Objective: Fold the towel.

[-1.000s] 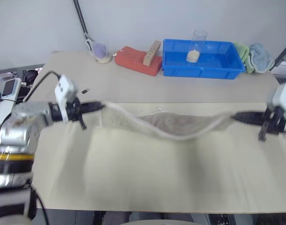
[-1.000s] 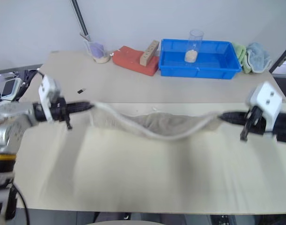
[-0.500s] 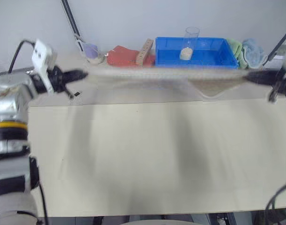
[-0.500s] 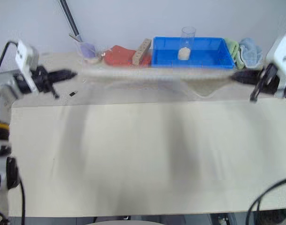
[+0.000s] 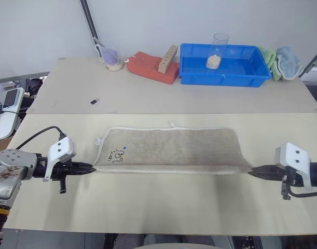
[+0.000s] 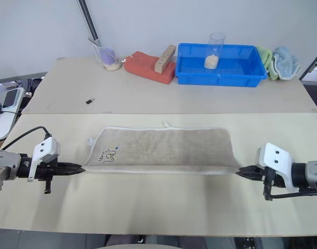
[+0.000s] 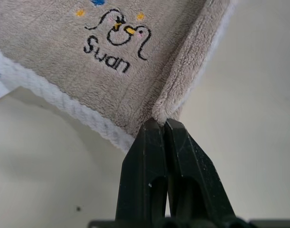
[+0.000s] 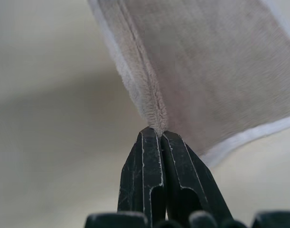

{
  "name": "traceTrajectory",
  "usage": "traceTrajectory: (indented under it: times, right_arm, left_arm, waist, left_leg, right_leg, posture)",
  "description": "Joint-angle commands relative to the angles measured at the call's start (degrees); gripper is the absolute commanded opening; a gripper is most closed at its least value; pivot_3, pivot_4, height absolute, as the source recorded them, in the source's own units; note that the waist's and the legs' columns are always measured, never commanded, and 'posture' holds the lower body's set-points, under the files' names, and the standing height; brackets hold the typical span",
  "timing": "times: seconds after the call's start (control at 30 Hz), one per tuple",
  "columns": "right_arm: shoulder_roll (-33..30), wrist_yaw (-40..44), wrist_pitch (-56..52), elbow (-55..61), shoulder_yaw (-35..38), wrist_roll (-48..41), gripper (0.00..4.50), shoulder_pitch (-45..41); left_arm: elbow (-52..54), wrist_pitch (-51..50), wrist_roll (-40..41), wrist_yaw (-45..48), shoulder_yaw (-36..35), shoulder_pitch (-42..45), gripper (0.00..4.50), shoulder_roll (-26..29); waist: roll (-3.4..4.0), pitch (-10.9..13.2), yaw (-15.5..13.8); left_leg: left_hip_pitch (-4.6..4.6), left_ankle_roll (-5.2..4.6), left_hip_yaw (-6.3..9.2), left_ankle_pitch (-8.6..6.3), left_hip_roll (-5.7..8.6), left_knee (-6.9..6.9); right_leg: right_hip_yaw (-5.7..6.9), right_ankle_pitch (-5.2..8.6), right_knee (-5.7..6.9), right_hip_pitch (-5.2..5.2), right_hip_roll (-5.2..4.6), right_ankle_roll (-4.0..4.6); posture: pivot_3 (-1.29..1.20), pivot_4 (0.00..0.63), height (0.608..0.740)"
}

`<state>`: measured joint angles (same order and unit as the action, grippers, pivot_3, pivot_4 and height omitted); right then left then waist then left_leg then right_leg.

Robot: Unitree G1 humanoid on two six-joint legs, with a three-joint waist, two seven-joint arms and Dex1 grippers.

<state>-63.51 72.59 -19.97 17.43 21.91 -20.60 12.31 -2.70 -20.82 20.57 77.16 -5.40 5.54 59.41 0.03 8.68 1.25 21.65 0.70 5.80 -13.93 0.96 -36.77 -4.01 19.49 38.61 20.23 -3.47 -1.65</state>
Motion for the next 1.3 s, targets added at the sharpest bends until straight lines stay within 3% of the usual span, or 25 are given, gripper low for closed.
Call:
traceTrajectory:
  times: [0.03,0.23,0.43,0.77,0.8,0.9,1.13,1.17,1.3]
  right_arm:
    - [-1.1,-1.6,-4.8,0.2,1.1,-2.7,0.01,-4.4]
    - [0.0,-7.1,-16.6,-6.8,-6.7,-4.3,0.01,-20.4]
    - [2.3,-9.6,-19.8,-17.8,-14.7,-1.4,0.01,-33.7]
    - [6.8,-13.5,-18.0,-27.1,-20.5,3.8,0.01,-42.7]
    - [7.2,-13.8,-17.7,-27.2,-20.5,4.0,0.34,-42.8]
    - [8.4,-15.6,-17.0,-27.5,-19.5,4.5,1.38,-43.3]
    - [8.4,-20.4,-14.2,-25.7,-14.4,4.6,3.77,-43.4]
    - [8.0,-20.6,-14.8,-23.8,-12.9,4.0,4.13,-42.0]
    - [9.7,-24.2,-17.9,-14.8,-5.7,1.8,4.13,-33.4]
  left_arm:
    - [-2.0,-2.6,1.6,-1.0,-2.0,4.8,0.0,0.2]
    - [-12.0,-6.8,0.5,-2.9,1.0,16.7,0.0,-4.2]
    - [-22.3,-6.6,-2.4,-6.6,3.2,26.6,0.0,-9.8]
    - [-31.9,-0.9,-7.5,-12.8,4.1,31.9,0.0,-14.3]
    - [-32.6,-0.8,-7.8,-13.8,3.8,32.2,0.0,-14.6]
    - [-33.6,-0.2,-8.2,-14.1,4.0,32.6,0.98,-14.9]
    - [-33.5,4.0,-9.5,-15.6,3.2,32.6,4.22,-14.4]
    - [-31.6,5.0,-9.2,-14.5,3.1,32.1,4.5,-13.9]
    - [-17.3,4.6,-4.7,-7.2,3.3,27.3,4.5,-12.6]
  waist:
    - [-0.02,0.0,0.0]
    - [-0.02,0.0,0.4]
    - [-0.02,0.0,0.8]
    - [-0.02,0.0,1.4]
    - [-0.01,0.0,1.4]
    - [-0.01,0.0,1.3]
    - [-0.01,0.0,1.3]
    - [-0.01,0.0,1.2]
    - [-0.02,0.0,0.9]
  left_leg:
    - [0.0,0.0,0.0,0.0,0.0,0.0]
    - [-0.03,0.0,-0.03,0.0,0.05,0.01]
    - [0.12,-0.01,-0.01,0.01,0.09,-0.05]
    - [0.19,-0.01,0.0,0.02,0.08,-0.07]
    - [0.21,-0.01,0.01,0.02,0.08,-0.08]
    - [0.27,0.0,0.03,0.02,0.08,-0.09]
    - [0.29,0.01,0.03,0.03,0.09,-0.09]
    - [0.32,0.01,0.02,0.03,0.09,-0.09]
    - [0.43,0.01,0.1,0.03,0.06,-0.09]
  right_leg:
    - [0.02,0.0,0.0,0.0,0.02,0.0]
    - [0.05,0.0,0.04,0.02,0.06,0.0]
    - [0.09,0.0,0.07,0.14,0.04,0.0]
    - [0.08,0.0,0.33,0.39,0.05,0.0]
    - [0.08,0.0,0.36,0.42,0.05,0.0]
    - [0.09,0.0,0.39,0.48,0.04,0.0]
    - [0.08,0.0,0.42,0.55,0.03,0.0]
    - [0.09,0.0,0.43,0.57,0.04,0.0]
    - [0.14,0.0,0.49,0.62,0.05,0.0]
  posture:
    - [0.0,0.15,0.74]
    - [0.0,0.15,0.74]
    - [0.0,0.15,0.74]
    - [0.0,0.15,0.74]
    - [0.0,0.15,0.74]
    - [0.0,0.15,0.74]
    - [0.0,0.15,0.74]
    - [0.0,0.15,0.74]
    - [0.0,0.15,0.74]
